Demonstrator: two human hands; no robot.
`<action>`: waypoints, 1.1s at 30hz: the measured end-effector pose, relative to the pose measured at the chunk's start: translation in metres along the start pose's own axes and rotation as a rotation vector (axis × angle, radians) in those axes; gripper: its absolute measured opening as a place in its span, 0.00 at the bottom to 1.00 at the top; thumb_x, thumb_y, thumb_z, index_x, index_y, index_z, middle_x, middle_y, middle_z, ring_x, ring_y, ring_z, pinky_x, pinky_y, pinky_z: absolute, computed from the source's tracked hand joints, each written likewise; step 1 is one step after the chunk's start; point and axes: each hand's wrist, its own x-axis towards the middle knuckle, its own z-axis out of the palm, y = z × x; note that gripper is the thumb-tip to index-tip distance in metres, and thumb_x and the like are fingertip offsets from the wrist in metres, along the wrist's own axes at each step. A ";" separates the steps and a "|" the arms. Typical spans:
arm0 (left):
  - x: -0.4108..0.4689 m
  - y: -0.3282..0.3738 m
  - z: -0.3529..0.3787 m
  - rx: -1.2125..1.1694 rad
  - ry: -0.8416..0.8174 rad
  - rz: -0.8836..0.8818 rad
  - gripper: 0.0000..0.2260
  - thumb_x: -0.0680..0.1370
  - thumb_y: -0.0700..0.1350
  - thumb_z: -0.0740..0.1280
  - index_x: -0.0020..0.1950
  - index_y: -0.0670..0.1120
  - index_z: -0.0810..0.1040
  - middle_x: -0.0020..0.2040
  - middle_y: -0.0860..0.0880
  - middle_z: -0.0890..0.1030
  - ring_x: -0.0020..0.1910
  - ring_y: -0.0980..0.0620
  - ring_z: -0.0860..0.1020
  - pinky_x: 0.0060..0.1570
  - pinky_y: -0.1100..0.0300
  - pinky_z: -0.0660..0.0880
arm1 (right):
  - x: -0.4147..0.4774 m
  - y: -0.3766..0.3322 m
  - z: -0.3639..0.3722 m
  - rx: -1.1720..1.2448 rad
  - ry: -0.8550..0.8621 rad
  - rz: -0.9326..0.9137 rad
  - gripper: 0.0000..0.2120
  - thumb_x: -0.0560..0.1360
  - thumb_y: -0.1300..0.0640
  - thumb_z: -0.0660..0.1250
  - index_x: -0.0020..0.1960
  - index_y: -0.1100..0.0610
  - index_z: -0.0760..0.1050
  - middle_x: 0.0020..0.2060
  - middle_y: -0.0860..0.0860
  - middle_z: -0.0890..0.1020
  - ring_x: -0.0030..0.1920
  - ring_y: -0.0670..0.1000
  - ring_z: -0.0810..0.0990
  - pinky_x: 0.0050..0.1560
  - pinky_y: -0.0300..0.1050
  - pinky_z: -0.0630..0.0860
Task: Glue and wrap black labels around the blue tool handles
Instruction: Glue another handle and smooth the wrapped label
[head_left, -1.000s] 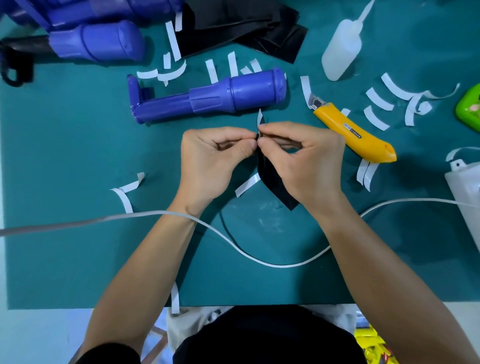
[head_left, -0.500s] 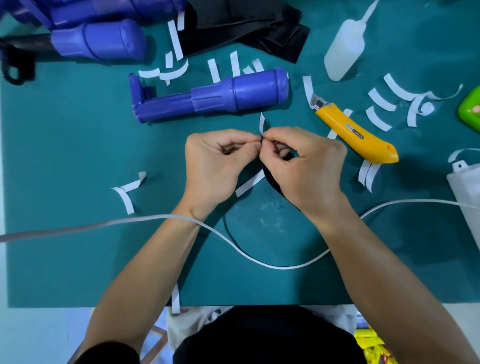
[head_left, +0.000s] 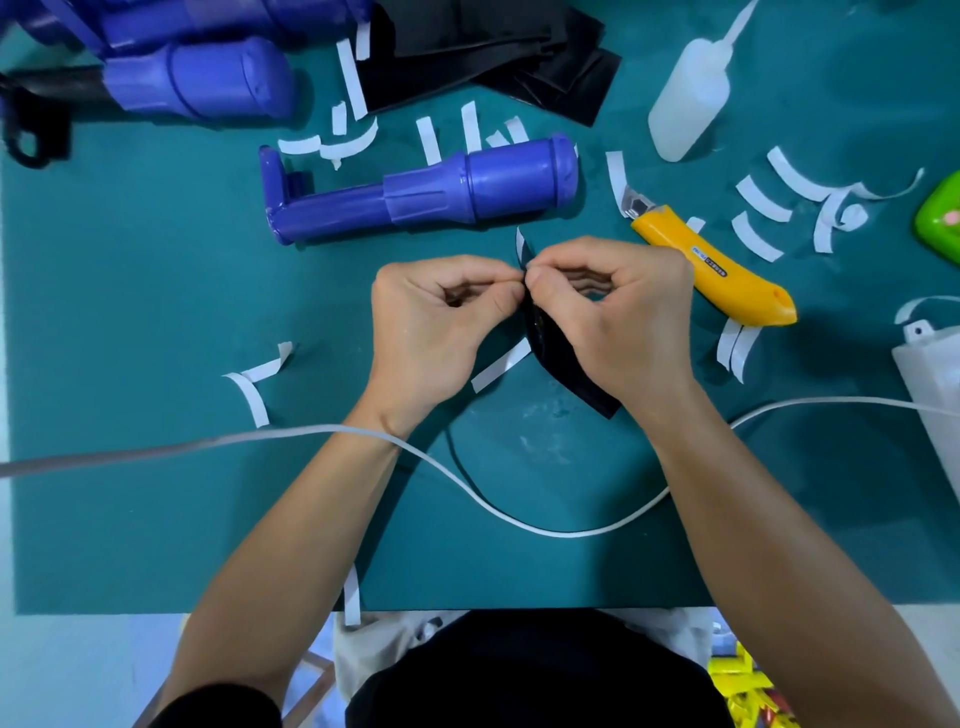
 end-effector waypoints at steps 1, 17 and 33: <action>0.000 0.000 0.000 0.005 -0.004 0.004 0.11 0.74 0.33 0.76 0.44 0.50 0.87 0.40 0.54 0.88 0.40 0.54 0.86 0.46 0.59 0.81 | 0.000 0.000 0.000 0.002 -0.005 0.007 0.04 0.75 0.64 0.73 0.44 0.59 0.87 0.36 0.47 0.86 0.36 0.46 0.85 0.40 0.42 0.81; -0.001 0.002 0.001 0.040 0.007 0.005 0.12 0.74 0.33 0.76 0.44 0.51 0.86 0.39 0.56 0.87 0.39 0.57 0.84 0.45 0.62 0.79 | 0.004 0.000 -0.002 0.134 -0.055 0.096 0.06 0.75 0.64 0.73 0.43 0.54 0.85 0.36 0.44 0.86 0.36 0.46 0.85 0.41 0.38 0.81; 0.001 0.001 0.002 -0.038 0.029 -0.060 0.10 0.73 0.34 0.76 0.43 0.50 0.86 0.38 0.54 0.87 0.39 0.53 0.84 0.49 0.51 0.83 | 0.003 0.002 -0.002 0.011 -0.026 -0.015 0.02 0.74 0.65 0.75 0.45 0.59 0.86 0.37 0.47 0.86 0.38 0.45 0.85 0.42 0.39 0.82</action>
